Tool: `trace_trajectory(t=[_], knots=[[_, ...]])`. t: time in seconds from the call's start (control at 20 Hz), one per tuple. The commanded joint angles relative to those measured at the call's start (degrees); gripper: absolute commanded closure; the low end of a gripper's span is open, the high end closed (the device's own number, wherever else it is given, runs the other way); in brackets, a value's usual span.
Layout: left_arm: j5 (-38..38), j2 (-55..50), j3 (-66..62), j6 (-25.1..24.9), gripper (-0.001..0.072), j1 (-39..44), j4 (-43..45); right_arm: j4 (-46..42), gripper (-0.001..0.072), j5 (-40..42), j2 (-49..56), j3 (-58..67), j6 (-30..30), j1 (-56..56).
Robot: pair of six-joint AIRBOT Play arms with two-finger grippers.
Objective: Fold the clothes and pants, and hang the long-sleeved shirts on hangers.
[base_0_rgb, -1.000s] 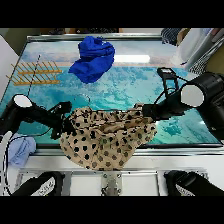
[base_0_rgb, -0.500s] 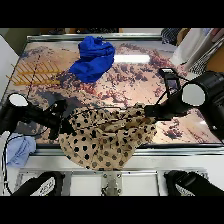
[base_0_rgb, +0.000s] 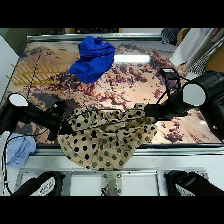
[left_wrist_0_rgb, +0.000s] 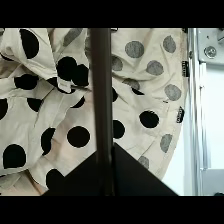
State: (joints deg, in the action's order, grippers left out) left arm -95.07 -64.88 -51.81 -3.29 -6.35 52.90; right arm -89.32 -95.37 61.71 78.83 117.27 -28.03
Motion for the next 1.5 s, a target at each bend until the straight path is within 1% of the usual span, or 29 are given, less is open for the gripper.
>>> trace_trajectory(t=[0.0,0.15,0.4,0.5,0.65,0.75,0.9,1.1,1.25,1.35,1.45], knots=[[0.74,0.0,-0.04,0.11,0.07,-0.04,0.07,-0.02,0.0698,-0.02,-0.04,0.07,0.24,0.02],[1.25,-0.02,-0.04,0.11,0.0699,0.98,0.09,0.0,0.0698,-0.02,-0.04,0.07,0.24,0.02],[2.86,-4.33,-0.09,0.87,0.0699,6.64,1.16,0.0,0.0698,-0.04,-0.28,0.07,0.22,0.02],[5.33,-6.05,-0.09,2.29,0.0699,6.75,1.05,0.0,0.0698,-0.04,-0.55,0.15,0.22,0.02],[7.89,-7.74,-0.09,2.6,0.0699,6.78,0.48,0.02,0.0698,-0.09,-1.38,0.15,0.24,0.02],[8.81,-8.7,-0.11,2.51,0.0699,6.78,-2.1,0.07,0.0699,-0.13,-1.88,0.17,0.22,0.02],[10.03,-10.1,-0.11,2.43,0.0699,6.84,-3.1,1.88,0.0699,-1.33,-2.29,0.17,0.22,-0.02],[9.99,-11.39,-0.07,2.12,0.0699,6.84,-3.52,2.62,0.0699,-0.68,-2.43,0.17,0.2,-0.17],[9.57,-11.34,-0.11,1.07,0.0699,6.84,-3.48,2.27,0.0699,2.34,-2.43,0.17,0.2,-0.31],[9.05,-11.34,-0.11,1.01,0.0699,6.84,-3.45,0.46,0.0699,4.61,-2.4,0.17,0.22,-0.28],[8.09,-11.34,-0.11,-0.63,0.0699,6.84,-3.5,-2.16,0.0699,6.1,-2.4,0.17,0.24,-0.28]])
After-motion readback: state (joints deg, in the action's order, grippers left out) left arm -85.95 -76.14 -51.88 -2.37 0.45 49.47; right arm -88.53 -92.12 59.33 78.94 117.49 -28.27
